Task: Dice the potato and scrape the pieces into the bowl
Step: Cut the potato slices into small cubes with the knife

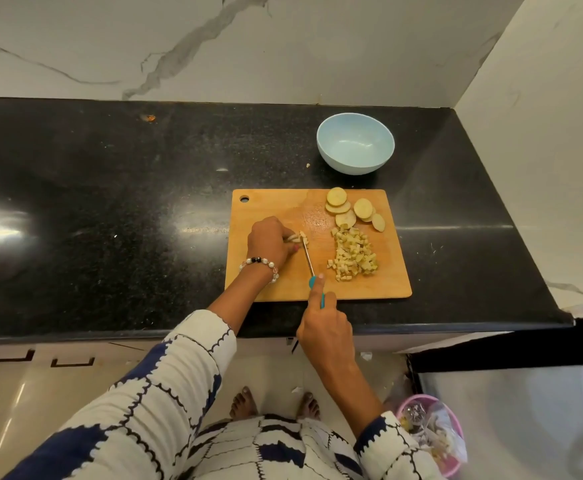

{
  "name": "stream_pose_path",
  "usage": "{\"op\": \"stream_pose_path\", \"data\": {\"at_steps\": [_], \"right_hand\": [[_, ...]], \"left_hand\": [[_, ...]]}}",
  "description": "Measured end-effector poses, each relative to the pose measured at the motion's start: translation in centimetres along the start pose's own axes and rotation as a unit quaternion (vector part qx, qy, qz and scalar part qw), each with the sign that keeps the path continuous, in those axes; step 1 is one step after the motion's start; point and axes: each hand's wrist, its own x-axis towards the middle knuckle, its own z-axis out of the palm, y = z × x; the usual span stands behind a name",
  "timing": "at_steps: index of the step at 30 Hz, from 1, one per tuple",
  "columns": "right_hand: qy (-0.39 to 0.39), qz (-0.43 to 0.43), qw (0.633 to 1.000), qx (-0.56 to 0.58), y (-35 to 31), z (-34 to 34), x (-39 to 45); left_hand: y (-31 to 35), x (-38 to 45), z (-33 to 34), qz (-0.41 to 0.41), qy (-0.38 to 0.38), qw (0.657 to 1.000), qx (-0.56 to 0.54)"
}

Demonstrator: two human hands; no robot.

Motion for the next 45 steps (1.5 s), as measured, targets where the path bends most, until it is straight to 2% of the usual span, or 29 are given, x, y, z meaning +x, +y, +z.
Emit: {"op": "stream_pose_path", "data": {"at_steps": [3,8,18,22,27,32,37,45], "right_hand": [[-0.021,0.039,0.998,0.045,0.6,-0.1,-0.4],[0.015,0.062,0.992,0.109,1.2,-0.7,-0.1],[0.000,0.059,0.989,0.133,1.1,-0.8,1.4],[0.021,0.031,0.988,0.153,1.1,-0.8,1.3],[0.011,0.019,0.988,0.154,0.4,-0.5,1.4],[0.052,0.007,0.985,0.164,0.3,-0.4,1.4],[0.009,0.004,0.991,0.133,0.5,-0.1,1.5],[0.028,0.003,0.993,0.113,0.0,0.1,1.5]], "left_hand": [[-0.2,-0.4,0.2,0.007,0.002,1.000,0.007],[-0.4,-0.6,0.0,0.026,0.000,0.999,0.034],[0.1,1.0,-2.5,0.051,-0.096,0.991,0.076],[0.0,0.8,-2.2,0.051,-0.080,0.993,0.064],[-0.5,0.0,-1.2,0.058,-0.037,0.996,0.052],[-0.5,0.2,-1.2,0.059,-0.042,0.996,0.056],[-0.5,0.3,-1.3,0.062,-0.047,0.995,0.068],[-0.7,0.3,-1.1,0.075,-0.043,0.994,0.068]]}}
